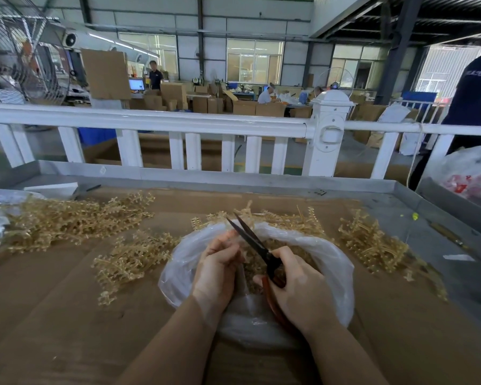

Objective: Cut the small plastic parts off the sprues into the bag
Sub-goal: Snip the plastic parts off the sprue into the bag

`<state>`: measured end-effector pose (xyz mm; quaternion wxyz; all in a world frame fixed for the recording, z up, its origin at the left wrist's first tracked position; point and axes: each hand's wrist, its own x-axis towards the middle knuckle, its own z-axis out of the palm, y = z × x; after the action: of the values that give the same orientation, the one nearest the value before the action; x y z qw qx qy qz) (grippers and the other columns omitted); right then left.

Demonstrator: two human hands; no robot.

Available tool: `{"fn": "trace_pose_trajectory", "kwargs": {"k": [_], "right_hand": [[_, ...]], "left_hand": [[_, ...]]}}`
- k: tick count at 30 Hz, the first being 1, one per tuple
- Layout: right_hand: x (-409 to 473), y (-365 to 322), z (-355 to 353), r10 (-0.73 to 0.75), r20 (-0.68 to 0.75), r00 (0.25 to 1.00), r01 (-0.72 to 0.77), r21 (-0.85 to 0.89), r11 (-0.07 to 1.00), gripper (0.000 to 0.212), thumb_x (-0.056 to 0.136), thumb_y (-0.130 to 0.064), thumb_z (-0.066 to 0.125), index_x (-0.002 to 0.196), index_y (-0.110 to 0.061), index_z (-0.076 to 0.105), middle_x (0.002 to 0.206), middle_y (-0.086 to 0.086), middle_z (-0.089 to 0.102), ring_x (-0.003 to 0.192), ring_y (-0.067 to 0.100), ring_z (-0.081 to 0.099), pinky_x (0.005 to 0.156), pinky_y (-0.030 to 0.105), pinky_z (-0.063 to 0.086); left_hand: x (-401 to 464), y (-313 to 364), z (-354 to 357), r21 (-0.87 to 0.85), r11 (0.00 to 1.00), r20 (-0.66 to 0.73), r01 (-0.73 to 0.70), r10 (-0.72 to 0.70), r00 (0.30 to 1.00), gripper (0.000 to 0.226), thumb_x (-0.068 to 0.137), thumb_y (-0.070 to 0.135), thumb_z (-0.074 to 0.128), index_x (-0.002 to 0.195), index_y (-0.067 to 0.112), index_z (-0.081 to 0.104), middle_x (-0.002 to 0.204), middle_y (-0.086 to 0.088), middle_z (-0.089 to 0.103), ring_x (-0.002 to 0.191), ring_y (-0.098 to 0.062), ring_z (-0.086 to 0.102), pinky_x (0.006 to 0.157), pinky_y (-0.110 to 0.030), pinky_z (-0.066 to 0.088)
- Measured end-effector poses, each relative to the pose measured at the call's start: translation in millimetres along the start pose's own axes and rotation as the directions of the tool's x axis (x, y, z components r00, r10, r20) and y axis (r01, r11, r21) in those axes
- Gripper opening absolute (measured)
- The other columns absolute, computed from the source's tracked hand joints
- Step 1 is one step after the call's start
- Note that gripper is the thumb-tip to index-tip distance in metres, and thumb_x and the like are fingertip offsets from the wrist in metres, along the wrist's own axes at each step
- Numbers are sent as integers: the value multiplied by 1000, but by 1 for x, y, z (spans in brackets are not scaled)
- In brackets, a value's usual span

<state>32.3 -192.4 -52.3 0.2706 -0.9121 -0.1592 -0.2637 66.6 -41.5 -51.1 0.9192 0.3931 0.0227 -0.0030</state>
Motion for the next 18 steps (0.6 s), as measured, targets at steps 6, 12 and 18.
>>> {"fn": "trace_pose_trajectory", "kwargs": {"k": [6, 12, 18], "right_hand": [[0, 0, 1, -5, 18, 1000, 6, -30, 1000, 40, 79, -56, 65, 105, -26, 56, 91, -9, 65, 84, 5, 61, 70, 18, 49], [1, -1, 0, -37, 10, 999, 37, -1, 999, 38, 77, -52, 69, 103, -25, 59, 90, -11, 66, 83, 3, 61, 68, 11, 44], [0, 0, -1, -34, 22, 999, 34, -13, 999, 39, 77, -53, 67, 103, -26, 59, 90, -10, 64, 84, 6, 60, 70, 17, 47]], "left_hand": [[1, -2, 1, 2, 998, -94, -70, 70, 993, 16, 94, 4, 49, 89, -4, 61, 83, -16, 65, 75, -20, 65, 77, -28, 56], [4, -3, 0, -57, 996, -95, -75, 69, 993, 13, 91, 0, 50, 84, 4, 60, 79, -9, 61, 65, -12, 60, 64, -20, 54], [0, -2, 2, -60, 997, -69, -43, 38, 997, 13, 91, -4, 48, 88, 2, 59, 85, -12, 62, 79, -18, 57, 78, -24, 52]]}}
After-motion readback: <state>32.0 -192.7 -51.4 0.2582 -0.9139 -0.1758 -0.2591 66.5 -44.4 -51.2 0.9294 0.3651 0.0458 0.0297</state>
